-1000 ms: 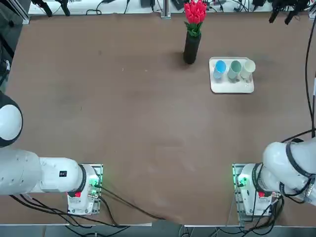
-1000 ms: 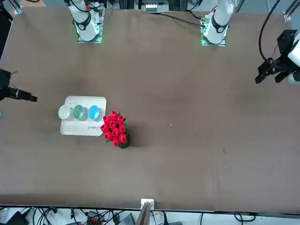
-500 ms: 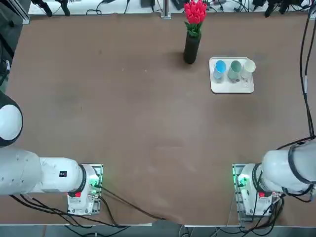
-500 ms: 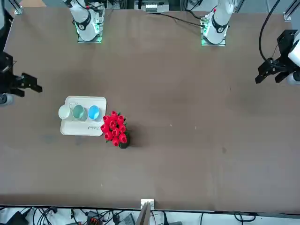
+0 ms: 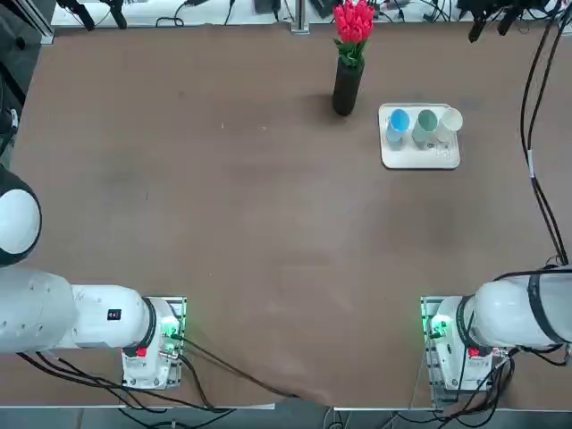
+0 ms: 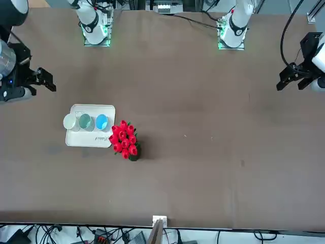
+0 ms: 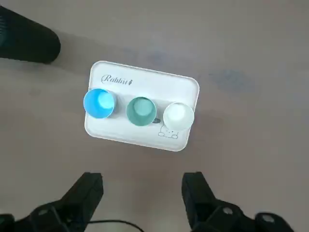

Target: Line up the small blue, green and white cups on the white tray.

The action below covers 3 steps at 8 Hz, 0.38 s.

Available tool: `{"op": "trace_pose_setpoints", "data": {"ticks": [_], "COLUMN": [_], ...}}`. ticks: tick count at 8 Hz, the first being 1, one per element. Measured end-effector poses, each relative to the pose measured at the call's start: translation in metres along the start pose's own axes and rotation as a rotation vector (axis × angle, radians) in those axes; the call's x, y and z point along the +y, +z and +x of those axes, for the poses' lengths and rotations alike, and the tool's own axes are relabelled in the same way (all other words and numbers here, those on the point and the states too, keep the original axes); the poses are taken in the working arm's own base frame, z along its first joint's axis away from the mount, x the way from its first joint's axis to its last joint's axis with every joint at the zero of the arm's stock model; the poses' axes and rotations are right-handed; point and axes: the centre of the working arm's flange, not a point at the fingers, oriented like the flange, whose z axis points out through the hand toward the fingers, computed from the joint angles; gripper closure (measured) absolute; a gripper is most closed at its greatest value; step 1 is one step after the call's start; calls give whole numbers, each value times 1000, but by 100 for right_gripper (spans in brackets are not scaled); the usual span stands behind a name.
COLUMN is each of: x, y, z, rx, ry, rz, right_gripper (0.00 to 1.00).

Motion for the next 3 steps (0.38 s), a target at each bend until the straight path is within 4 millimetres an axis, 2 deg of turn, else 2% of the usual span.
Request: {"op": "trace_pose_setpoints", "data": {"ticks": [3], "x": [18], "y": [-4], "z": [-13], "rx": [26], "ry": [42], "rz": [24], "right_gripper": [0]}}
